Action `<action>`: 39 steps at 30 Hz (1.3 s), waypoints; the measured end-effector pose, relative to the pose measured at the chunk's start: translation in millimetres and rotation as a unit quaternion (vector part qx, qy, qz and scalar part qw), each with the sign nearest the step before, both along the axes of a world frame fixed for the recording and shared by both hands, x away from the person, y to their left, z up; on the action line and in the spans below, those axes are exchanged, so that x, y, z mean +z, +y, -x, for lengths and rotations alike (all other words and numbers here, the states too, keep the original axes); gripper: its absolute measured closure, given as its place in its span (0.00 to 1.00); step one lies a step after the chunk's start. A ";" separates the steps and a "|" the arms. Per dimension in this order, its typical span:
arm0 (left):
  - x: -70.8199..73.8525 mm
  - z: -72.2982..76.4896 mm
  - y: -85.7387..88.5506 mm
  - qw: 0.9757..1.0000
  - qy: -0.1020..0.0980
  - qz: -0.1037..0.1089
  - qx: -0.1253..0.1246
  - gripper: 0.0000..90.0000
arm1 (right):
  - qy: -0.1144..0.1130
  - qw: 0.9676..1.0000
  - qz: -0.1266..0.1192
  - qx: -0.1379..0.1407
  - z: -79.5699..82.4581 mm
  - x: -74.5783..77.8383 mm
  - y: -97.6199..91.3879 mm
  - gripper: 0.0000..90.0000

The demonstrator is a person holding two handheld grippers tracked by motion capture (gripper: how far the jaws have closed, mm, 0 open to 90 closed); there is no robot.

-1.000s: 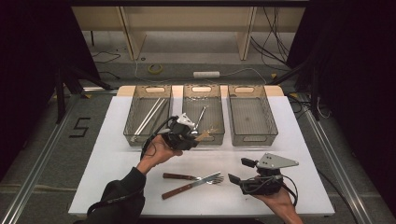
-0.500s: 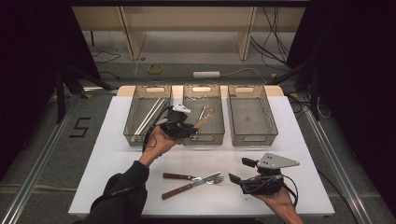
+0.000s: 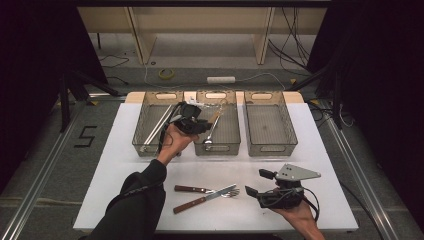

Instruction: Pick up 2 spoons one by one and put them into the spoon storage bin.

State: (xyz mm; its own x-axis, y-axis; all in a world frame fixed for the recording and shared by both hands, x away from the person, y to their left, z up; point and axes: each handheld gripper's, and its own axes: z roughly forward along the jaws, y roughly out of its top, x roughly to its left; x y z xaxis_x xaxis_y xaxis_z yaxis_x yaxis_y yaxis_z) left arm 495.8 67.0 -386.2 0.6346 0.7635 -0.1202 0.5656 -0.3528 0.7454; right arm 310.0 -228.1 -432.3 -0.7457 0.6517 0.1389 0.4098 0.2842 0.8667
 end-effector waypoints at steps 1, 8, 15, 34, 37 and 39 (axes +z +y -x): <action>-1.4 -2.7 -0.2 1.000 0.004 0.000 0.002 0.82 | 0.000 1.000 0.000 -0.001 0.1 0.0 0.1 0.27; -11.6 -18.7 1.2 0.999 0.021 -0.007 0.030 0.82 | -0.002 1.000 -0.001 0.001 0.0 -0.1 0.0 0.27; -15.2 -26.6 -1.4 0.999 0.029 -0.012 0.043 0.82 | -0.001 1.000 -0.001 0.001 -0.5 -0.2 -0.2 0.27; -25.5 -42.3 -6.2 0.995 0.059 -0.020 0.075 0.81 | 0.000 1.000 -0.002 0.002 0.0 -0.2 -0.3 0.27; -26.5 -42.7 -7.6 0.995 0.062 -0.018 0.078 0.81 | 0.000 1.000 -0.001 0.002 0.1 -0.1 -0.4 0.27; -27.0 -43.0 -7.6 0.995 0.060 -0.014 0.081 0.80 | 0.000 1.000 -0.002 0.002 0.2 -0.1 -0.2 0.27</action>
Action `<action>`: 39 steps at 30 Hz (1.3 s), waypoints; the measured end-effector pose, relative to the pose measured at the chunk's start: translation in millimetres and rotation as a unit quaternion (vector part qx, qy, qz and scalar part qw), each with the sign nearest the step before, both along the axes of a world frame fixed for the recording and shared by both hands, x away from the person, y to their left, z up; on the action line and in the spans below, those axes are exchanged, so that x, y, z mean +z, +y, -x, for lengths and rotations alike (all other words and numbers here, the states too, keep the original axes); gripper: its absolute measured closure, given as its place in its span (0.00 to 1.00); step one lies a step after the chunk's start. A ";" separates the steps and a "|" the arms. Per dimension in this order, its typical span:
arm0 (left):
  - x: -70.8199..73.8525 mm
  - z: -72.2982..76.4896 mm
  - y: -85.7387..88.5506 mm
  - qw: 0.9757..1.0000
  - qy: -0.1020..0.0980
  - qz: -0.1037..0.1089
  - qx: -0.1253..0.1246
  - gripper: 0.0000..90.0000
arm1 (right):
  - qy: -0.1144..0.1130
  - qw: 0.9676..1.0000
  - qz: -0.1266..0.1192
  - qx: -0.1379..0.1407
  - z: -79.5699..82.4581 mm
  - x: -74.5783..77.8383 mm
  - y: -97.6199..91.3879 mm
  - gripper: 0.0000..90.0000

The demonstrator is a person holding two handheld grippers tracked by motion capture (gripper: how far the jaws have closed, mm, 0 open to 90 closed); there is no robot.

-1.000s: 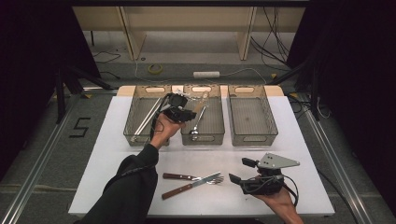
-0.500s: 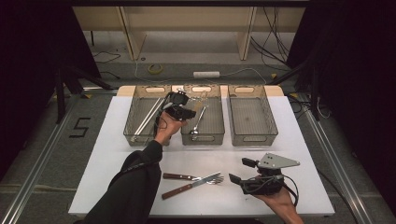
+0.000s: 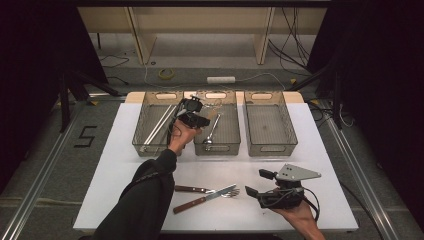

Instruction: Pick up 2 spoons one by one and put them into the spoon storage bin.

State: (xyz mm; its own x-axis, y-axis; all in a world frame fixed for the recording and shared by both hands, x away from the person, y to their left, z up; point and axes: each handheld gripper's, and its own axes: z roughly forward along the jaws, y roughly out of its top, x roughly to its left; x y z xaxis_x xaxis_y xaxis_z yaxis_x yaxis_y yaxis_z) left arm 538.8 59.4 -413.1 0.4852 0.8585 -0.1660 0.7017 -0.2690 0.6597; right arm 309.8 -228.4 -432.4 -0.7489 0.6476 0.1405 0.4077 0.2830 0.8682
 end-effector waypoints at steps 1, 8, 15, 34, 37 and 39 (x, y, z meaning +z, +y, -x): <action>-0.2 -0.1 0.3 1.000 -0.002 0.003 0.002 0.80 | 0.000 1.000 0.000 0.000 0.0 0.0 0.0 0.27; 7.4 5.0 0.9 1.000 0.001 0.019 -0.001 0.58 | 0.000 1.000 0.000 -0.001 0.1 0.0 -0.6 0.27; 20.1 28.0 9.4 0.999 -0.002 0.036 -0.034 0.43 | -0.001 1.000 0.000 -0.003 0.6 0.1 -1.2 0.27; 26.5 106.1 45.9 0.995 -0.038 0.026 -0.093 0.28 | -0.003 1.000 0.003 0.001 0.7 0.7 2.8 0.27; 25.7 111.0 44.4 0.993 -0.034 0.024 -0.107 0.27 | 0.000 1.000 0.002 -0.002 0.5 0.7 1.3 0.27; 25.9 114.0 42.6 0.992 -0.032 0.019 -0.118 0.27 | -0.001 1.000 0.000 -0.003 0.7 0.6 0.7 0.27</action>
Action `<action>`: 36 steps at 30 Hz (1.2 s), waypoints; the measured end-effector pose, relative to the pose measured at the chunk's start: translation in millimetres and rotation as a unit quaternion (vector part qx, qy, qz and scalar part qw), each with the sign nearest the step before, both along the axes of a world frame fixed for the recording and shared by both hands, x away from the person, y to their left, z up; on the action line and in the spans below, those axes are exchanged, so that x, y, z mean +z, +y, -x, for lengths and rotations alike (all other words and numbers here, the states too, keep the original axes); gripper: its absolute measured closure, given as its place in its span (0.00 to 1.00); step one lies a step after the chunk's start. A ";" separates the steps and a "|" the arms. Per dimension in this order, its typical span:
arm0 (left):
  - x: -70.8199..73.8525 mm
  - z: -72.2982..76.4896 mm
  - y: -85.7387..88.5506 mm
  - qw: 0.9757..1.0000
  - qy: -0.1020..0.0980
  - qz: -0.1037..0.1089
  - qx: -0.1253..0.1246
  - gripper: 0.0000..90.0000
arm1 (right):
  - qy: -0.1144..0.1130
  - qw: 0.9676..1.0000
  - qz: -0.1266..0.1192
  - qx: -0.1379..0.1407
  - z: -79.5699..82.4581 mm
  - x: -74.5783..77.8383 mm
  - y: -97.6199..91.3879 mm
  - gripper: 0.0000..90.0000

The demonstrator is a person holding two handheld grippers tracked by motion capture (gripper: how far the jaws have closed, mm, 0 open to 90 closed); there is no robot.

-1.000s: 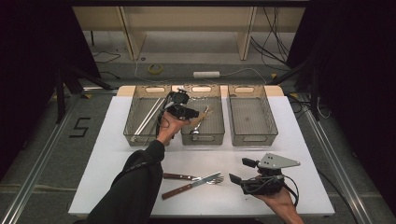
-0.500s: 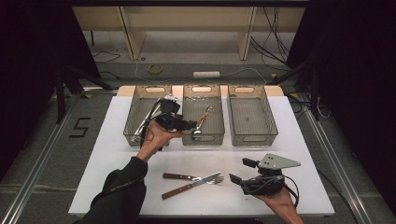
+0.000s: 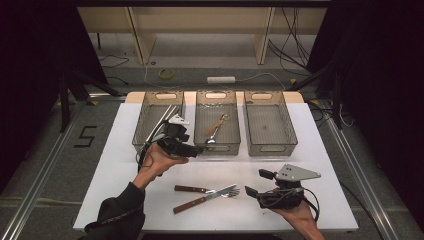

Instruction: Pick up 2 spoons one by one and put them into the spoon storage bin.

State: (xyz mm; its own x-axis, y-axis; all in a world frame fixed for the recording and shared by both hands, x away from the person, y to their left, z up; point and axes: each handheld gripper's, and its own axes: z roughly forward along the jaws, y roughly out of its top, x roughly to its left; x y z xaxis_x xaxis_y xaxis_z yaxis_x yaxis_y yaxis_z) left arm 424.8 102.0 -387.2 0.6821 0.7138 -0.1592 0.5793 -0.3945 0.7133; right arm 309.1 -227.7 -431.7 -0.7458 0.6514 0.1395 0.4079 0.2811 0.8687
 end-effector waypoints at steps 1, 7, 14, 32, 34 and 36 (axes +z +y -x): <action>0.2 1.6 -1.0 1.000 0.001 -0.003 -0.005 0.27 | 0.000 1.000 0.000 0.000 0.1 0.0 -0.2 0.27; 0.7 10.8 -5.2 0.999 -0.003 -0.021 -0.030 0.25 | 0.000 1.000 0.000 -0.001 0.4 0.2 -0.8 0.27; -1.0 21.4 -2.7 0.999 0.001 -0.034 -0.042 0.25 | 0.000 1.000 -0.001 0.000 -0.2 -0.1 -0.7 0.27; -16.0 46.4 -10.8 0.991 0.022 -0.088 -0.095 0.24 | -0.001 1.000 0.002 -0.001 0.6 0.4 -1.0 0.27; -19.4 50.2 -12.2 0.990 0.025 -0.096 -0.099 0.24 | -0.001 1.000 0.003 0.000 0.5 0.3 -1.0 0.27; -22.5 53.8 -13.5 0.989 0.030 -0.101 -0.102 0.25 | 0.000 1.000 0.002 -0.001 0.4 0.1 -1.2 0.27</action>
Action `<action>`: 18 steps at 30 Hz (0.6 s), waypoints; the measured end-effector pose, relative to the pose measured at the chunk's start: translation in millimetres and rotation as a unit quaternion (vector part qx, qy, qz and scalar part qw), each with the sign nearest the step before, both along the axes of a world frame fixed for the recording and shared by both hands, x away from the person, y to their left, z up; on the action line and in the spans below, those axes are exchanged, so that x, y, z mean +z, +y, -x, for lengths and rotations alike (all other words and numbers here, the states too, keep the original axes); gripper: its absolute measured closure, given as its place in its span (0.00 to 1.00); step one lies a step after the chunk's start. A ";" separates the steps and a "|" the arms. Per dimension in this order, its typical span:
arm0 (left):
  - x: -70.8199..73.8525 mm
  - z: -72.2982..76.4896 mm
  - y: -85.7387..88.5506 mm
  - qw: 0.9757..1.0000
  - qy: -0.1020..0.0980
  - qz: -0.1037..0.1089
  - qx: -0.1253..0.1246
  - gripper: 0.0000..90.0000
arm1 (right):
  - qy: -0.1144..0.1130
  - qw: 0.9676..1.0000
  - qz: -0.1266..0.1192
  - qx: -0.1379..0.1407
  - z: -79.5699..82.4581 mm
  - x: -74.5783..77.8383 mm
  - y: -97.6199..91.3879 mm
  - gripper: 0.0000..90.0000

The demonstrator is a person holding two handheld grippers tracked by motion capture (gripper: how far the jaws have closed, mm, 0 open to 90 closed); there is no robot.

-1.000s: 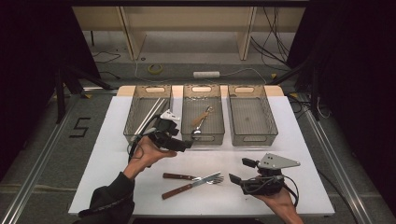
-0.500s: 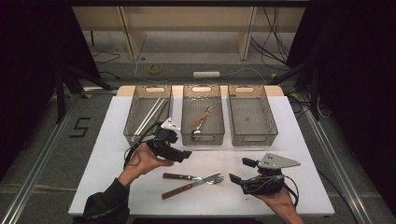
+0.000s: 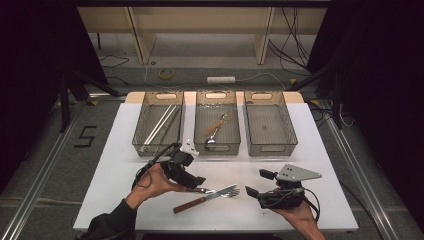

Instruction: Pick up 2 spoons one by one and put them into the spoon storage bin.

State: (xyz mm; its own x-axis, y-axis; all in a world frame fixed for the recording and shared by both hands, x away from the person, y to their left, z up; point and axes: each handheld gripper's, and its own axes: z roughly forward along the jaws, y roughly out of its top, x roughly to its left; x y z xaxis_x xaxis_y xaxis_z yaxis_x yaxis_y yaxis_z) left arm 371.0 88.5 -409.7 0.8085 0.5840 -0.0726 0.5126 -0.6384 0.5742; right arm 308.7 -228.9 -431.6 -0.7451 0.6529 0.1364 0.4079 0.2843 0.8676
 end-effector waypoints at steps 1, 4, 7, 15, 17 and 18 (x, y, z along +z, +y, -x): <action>-1.3 1.6 -0.5 1.000 0.003 -0.002 -0.001 0.25 | -0.001 1.000 0.000 0.000 -0.2 0.0 -0.1 0.27; -3.9 5.0 0.1 1.000 0.004 -0.008 -0.008 0.25 | -0.002 1.000 0.000 0.000 -0.2 -0.1 0.0 0.27; -6.8 7.6 1.2 1.000 0.006 -0.017 -0.012 0.25 | -0.002 1.000 -0.001 0.001 -0.4 -0.5 -0.3 0.27; -15.9 17.8 5.1 0.999 0.009 -0.048 -0.017 0.25 | -0.001 1.000 -0.002 -0.001 -0.7 -1.0 -2.7 0.27; -18.6 19.9 4.5 0.998 0.011 -0.054 -0.021 0.25 | -0.001 1.000 -0.001 -0.001 -0.2 -0.8 -2.3 0.27; -19.7 21.0 4.0 0.998 0.011 -0.056 -0.023 0.25 | -0.001 1.000 -0.001 -0.001 0.0 -0.6 -2.2 0.27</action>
State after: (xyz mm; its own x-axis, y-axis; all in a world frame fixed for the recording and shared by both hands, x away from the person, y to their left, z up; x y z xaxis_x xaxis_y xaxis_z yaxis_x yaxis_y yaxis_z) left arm 349.9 92.5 -429.5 0.8332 0.5523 -0.0268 0.4935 -0.7208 0.4868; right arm 308.6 -231.0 -432.3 -0.7442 0.6538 0.1371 0.4074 0.2816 0.8687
